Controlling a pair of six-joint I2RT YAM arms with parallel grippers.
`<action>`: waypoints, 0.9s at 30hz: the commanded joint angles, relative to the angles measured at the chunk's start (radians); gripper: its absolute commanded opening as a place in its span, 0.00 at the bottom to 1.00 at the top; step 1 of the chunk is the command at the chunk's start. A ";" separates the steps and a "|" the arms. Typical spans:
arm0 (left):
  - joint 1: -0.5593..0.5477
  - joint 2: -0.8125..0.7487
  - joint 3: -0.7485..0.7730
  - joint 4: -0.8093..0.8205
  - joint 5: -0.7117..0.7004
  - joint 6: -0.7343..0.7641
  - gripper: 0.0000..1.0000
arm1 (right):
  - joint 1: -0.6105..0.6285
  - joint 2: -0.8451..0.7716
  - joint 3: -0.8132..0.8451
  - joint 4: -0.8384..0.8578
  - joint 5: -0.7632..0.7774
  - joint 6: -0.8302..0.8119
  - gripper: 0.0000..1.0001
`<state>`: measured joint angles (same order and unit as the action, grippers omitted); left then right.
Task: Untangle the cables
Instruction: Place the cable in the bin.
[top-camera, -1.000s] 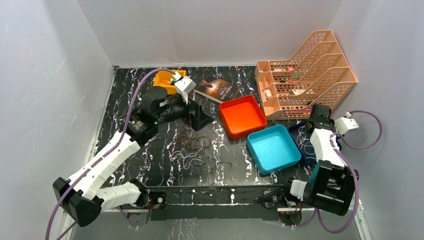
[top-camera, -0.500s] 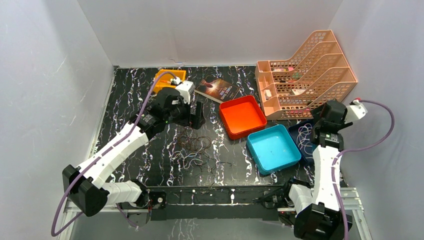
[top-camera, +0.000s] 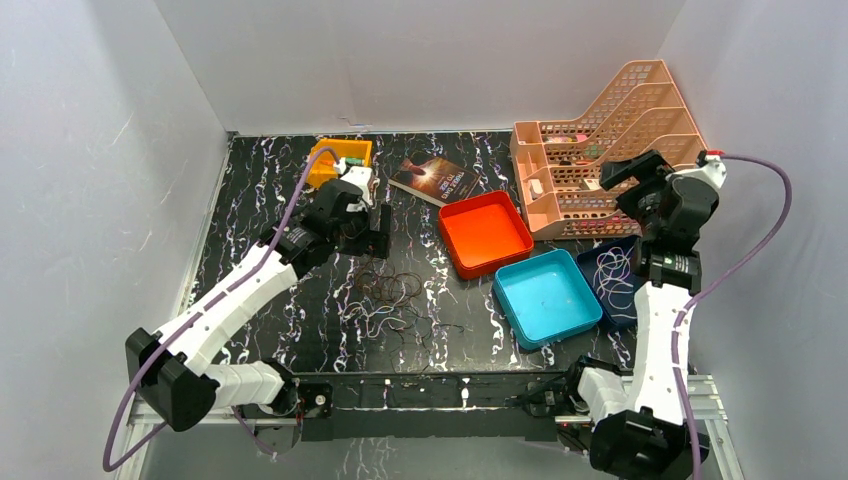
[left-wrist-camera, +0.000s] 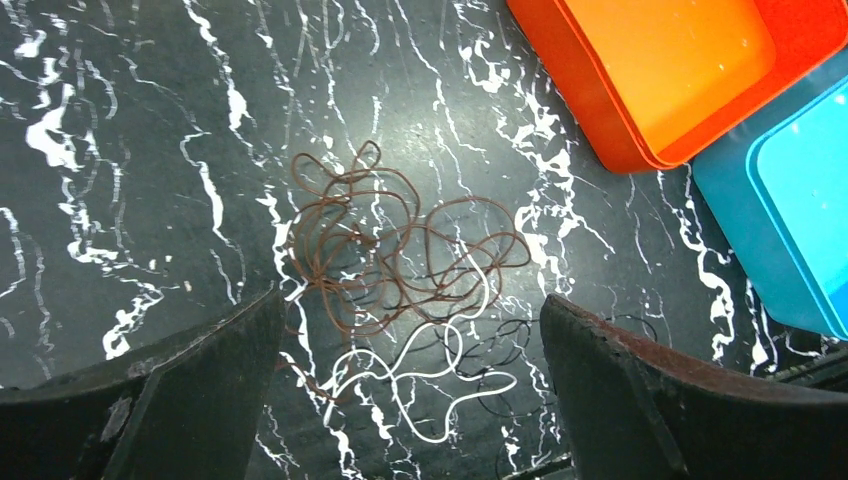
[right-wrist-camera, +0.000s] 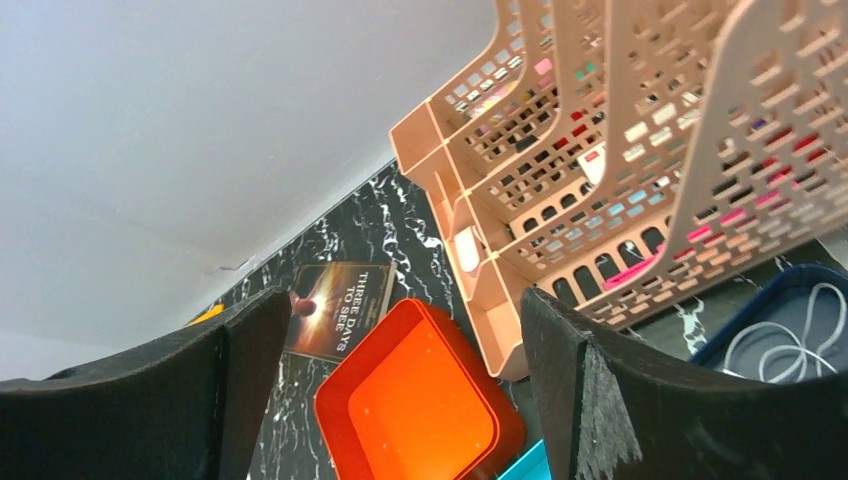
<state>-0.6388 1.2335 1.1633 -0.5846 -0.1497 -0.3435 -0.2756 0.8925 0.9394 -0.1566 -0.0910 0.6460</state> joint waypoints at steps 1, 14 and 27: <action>-0.004 -0.050 -0.003 -0.027 -0.107 0.038 0.98 | -0.005 0.033 0.127 0.008 -0.124 -0.065 0.93; -0.004 -0.055 -0.037 -0.043 -0.164 0.062 0.98 | 0.433 0.181 0.305 -0.102 0.107 -0.198 0.93; -0.004 -0.036 -0.050 -0.057 -0.121 0.031 0.98 | 0.677 0.289 0.252 -0.135 -0.022 -0.327 0.91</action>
<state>-0.6388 1.2060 1.1290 -0.6117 -0.2840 -0.2962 0.3813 1.2037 1.2098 -0.2935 -0.0830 0.4034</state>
